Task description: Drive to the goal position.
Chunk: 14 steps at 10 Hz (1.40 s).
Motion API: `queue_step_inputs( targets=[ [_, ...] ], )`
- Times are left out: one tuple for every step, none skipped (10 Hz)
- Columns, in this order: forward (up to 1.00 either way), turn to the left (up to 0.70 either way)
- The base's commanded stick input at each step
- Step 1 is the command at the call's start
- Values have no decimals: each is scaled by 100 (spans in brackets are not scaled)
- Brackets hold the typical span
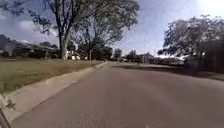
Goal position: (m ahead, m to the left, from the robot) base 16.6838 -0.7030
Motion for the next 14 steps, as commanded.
queue_step_inputs(
  targets=[
    [100, 0],
    [100, 0],
    [100, 0],
    [100, 0],
    [100, 0],
    [100, 0],
    [100, 0],
    [100, 0],
    [100, 7],
    [100, 25],
    [100, 38],
    [100, 18],
    [100, 4],
    [100, 0]
  ],
)
